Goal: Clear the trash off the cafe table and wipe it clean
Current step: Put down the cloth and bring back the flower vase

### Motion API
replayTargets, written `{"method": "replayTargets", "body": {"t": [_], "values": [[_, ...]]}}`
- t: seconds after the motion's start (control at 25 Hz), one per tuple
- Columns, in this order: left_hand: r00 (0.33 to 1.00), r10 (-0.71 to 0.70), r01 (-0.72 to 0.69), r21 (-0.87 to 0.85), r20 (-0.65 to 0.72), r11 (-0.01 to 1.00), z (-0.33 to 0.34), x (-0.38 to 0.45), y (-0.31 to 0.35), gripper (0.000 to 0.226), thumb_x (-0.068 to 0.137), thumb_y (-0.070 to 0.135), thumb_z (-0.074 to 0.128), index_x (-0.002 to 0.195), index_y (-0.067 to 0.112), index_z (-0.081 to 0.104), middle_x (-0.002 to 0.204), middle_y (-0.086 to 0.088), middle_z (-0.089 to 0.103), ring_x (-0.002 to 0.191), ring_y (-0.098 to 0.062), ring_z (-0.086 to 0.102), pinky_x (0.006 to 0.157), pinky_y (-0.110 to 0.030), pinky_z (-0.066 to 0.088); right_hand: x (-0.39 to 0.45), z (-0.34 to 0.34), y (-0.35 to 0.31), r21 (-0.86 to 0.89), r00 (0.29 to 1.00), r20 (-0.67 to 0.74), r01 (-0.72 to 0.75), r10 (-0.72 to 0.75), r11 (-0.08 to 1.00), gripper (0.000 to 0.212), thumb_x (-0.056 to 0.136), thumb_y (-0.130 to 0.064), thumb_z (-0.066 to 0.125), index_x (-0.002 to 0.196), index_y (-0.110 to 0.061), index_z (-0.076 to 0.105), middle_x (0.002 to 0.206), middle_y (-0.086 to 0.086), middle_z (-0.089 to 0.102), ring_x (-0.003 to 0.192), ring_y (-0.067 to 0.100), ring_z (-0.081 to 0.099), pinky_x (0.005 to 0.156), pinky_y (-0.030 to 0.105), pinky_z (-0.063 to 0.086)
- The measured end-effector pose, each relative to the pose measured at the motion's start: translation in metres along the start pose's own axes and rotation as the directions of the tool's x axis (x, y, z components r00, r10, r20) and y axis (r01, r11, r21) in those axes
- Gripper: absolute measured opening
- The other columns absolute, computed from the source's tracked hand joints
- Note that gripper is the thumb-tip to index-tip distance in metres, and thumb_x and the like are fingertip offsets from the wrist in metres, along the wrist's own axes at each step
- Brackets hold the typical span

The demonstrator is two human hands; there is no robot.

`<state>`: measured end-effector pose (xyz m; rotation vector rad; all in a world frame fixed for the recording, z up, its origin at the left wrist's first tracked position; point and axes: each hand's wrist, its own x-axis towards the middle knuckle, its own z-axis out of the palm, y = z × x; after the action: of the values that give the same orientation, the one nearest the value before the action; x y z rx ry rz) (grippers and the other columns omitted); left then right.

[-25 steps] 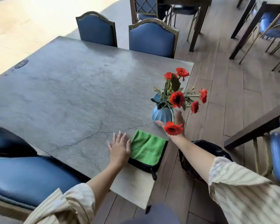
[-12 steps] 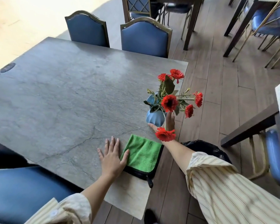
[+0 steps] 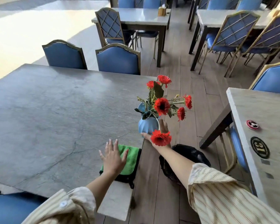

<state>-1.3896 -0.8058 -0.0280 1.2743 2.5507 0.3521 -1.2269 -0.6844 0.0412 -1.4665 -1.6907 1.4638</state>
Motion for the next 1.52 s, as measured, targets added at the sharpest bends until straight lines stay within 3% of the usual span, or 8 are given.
{"method": "replayTargets", "body": {"t": [0.04, 0.12, 0.2, 0.36, 0.52, 0.96, 1.24, 1.52], "values": [[0.999, 0.042, -0.042, 0.011, 0.0, 0.999, -0.002, -0.003, 0.012, 0.072, 0.092, 0.059, 0.036, 0.151, 0.021, 0.016, 0.161, -0.007, 0.007, 0.148, -0.022, 0.002, 0.116, -0.056, 0.0, -0.002, -0.012, 0.015, -0.037, 1.0, -0.017, 0.019, -0.02, 0.999, 0.089, 0.077, -0.047, 0.075, 0.141, 0.0, 0.034, 0.111, -0.005, 0.051, 0.104, -0.004, 0.059, 0.067, -0.003, 0.035], [0.993, 0.121, -0.121, 0.029, 0.004, 0.992, -0.006, -0.013, 0.039, 0.073, 0.093, 0.059, 0.036, 0.151, 0.021, 0.015, 0.161, -0.006, 0.005, 0.148, -0.022, 0.0, 0.116, -0.056, 0.0, -0.018, -0.037, 0.022, -0.152, 0.978, -0.18, 0.075, -0.102, 0.986, 0.09, 0.067, -0.048, 0.082, 0.139, -0.017, 0.038, 0.124, -0.005, 0.048, 0.112, 0.013, 0.05, 0.083, 0.008, 0.031], [0.984, 0.178, -0.178, 0.039, -0.001, 0.983, -0.008, -0.023, 0.068, 0.073, 0.092, 0.058, 0.037, 0.151, 0.022, 0.014, 0.161, -0.005, 0.005, 0.148, -0.022, 0.0, 0.115, -0.056, 0.0, -0.035, -0.065, 0.029, -0.227, 0.942, -0.292, 0.103, -0.169, 0.968, 0.088, 0.065, -0.048, 0.082, 0.137, -0.022, 0.039, 0.119, -0.004, 0.05, 0.105, 0.012, 0.049, 0.087, 0.015, 0.032], [0.948, 0.319, -0.319, -0.01, 0.012, 0.948, -0.004, -0.075, 0.148, 0.074, 0.091, 0.055, 0.044, 0.151, 0.021, 0.016, 0.16, -0.004, 0.008, 0.148, -0.023, 0.004, 0.115, -0.058, 0.003, -0.092, -0.141, 0.055, -0.139, 0.926, -0.341, 0.121, -0.162, 0.983, 0.1, 0.049, -0.073, 0.074, 0.132, -0.024, 0.047, 0.118, -0.01, 0.055, 0.105, 0.007, 0.054, 0.09, 0.018, 0.039], [0.901, 0.429, -0.421, -0.103, 0.071, 0.901, 0.011, -0.145, 0.229, 0.083, 0.088, 0.059, 0.046, 0.151, 0.019, 0.01, 0.161, -0.005, 0.007, 0.148, -0.023, 0.006, 0.116, -0.056, 0.005, -0.173, -0.225, 0.08, -0.173, 0.838, -0.508, 0.129, -0.201, 0.976, 0.067, 0.058, -0.054, 0.084, 0.108, -0.019, 0.056, 0.108, -0.003, 0.063, 0.102, 0.017, 0.06, 0.09, 0.03, 0.046], [0.682, 0.704, -0.691, -0.143, 0.197, 0.709, 0.056, -0.329, 0.416, 0.09, 0.088, 0.059, 0.049, 0.152, 0.015, 0.004, 0.16, -0.005, 0.004, 0.147, -0.025, 0.005, 0.115, -0.055, 0.005, -0.371, -0.429, 0.153, -0.209, 0.617, -0.777, -0.064, -0.126, 0.976, 0.085, 0.062, -0.041, 0.087, 0.131, -0.015, 0.043, 0.128, 0.008, 0.052, 0.118, 0.025, 0.052, 0.093, 0.031, 0.041], [0.601, 0.73, -0.743, -0.11, 0.326, 0.661, 0.084, -0.339, 0.488, 0.094, 0.086, 0.062, 0.05, 0.152, 0.017, -0.001, 0.161, -0.003, -0.002, 0.148, -0.025, 0.003, 0.115, -0.059, 0.009, -0.374, -0.494, 0.19, -0.116, 0.568, -0.821, -0.078, -0.051, 0.99, 0.088, 0.067, -0.041, 0.084, 0.136, -0.015, 0.038, 0.133, 0.005, 0.047, 0.122, 0.022, 0.047, 0.091, 0.023, 0.035], [0.61, 0.677, -0.731, -0.038, 0.411, 0.682, 0.123, -0.291, 0.55, 0.093, 0.086, 0.057, 0.054, 0.151, 0.018, 0.001, 0.16, -0.006, 0.003, 0.146, -0.029, 0.01, 0.114, -0.058, 0.015, -0.316, -0.539, 0.234, 0.077, 0.486, -0.858, -0.201, 0.168, 0.977, 0.084, 0.067, -0.043, 0.083, 0.134, -0.009, 0.045, 0.133, 0.007, 0.054, 0.12, 0.025, 0.052, 0.096, 0.026, 0.04]]}}
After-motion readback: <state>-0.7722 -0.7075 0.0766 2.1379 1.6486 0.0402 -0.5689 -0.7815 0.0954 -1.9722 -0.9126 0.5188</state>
